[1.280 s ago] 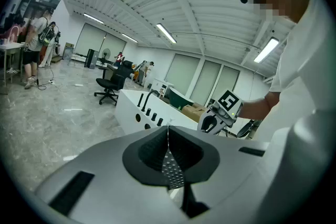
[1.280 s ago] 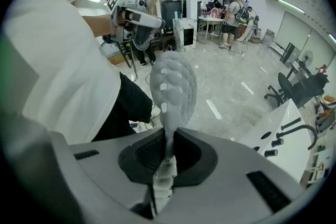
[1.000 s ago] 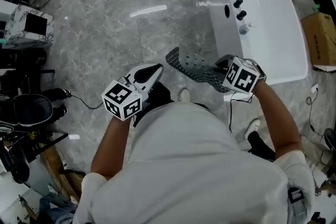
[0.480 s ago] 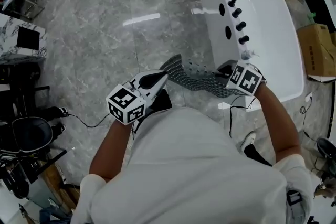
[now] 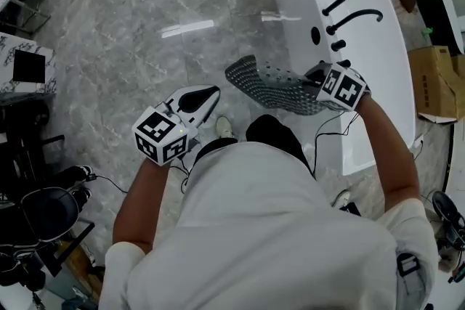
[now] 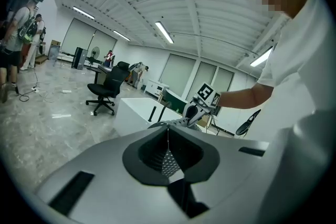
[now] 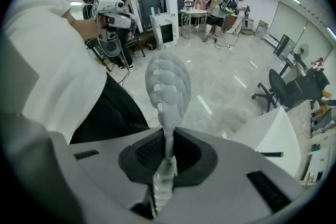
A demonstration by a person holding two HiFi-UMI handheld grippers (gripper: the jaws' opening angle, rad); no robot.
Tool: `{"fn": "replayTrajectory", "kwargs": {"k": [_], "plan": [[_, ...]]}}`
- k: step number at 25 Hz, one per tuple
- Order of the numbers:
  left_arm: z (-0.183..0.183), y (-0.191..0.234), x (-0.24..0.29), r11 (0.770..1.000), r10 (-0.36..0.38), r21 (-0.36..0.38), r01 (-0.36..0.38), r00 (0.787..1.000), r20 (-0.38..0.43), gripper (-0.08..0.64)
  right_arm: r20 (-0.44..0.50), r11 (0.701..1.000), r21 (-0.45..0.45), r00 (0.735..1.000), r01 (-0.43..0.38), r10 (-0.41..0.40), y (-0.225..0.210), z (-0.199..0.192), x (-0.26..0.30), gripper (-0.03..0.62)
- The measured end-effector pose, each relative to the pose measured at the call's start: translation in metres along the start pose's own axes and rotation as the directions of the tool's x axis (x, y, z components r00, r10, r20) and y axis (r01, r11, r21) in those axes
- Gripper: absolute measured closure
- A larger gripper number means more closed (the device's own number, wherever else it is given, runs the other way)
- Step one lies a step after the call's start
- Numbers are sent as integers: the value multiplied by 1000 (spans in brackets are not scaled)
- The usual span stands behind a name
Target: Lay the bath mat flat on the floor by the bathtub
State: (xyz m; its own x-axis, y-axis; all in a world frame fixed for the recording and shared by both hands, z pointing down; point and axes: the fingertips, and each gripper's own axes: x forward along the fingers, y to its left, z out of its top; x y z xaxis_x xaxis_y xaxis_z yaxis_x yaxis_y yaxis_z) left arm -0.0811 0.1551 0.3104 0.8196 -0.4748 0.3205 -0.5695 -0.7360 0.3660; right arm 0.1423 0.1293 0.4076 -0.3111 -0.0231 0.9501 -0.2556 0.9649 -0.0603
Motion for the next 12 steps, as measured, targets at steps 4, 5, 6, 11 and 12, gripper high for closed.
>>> {"fn": "replayTrajectory", "kwargs": {"k": [4,5,6,11,12], "plan": [[14,32,5,999,36,-41,-34,999,37,541,6,1000,8,1000,16,-16,-72,22,14,563],[16,38,8,998,43,-55,-40,998,46,541,8,1000,12,1000,15,-15,-92,27,19,563],[19,46,12,997,50,-65,-47,997,52,541,9,1000,11,1000,15,-15,-114,33,24,563],[32,95,35,989,94,-117,-88,995,40,541,7,1000,-4,1000,26,-26,-226,70,49,563],[36,105,42,987,101,-126,-96,994,33,541,3,1000,-15,1000,24,-24,-249,78,54,563]]}}
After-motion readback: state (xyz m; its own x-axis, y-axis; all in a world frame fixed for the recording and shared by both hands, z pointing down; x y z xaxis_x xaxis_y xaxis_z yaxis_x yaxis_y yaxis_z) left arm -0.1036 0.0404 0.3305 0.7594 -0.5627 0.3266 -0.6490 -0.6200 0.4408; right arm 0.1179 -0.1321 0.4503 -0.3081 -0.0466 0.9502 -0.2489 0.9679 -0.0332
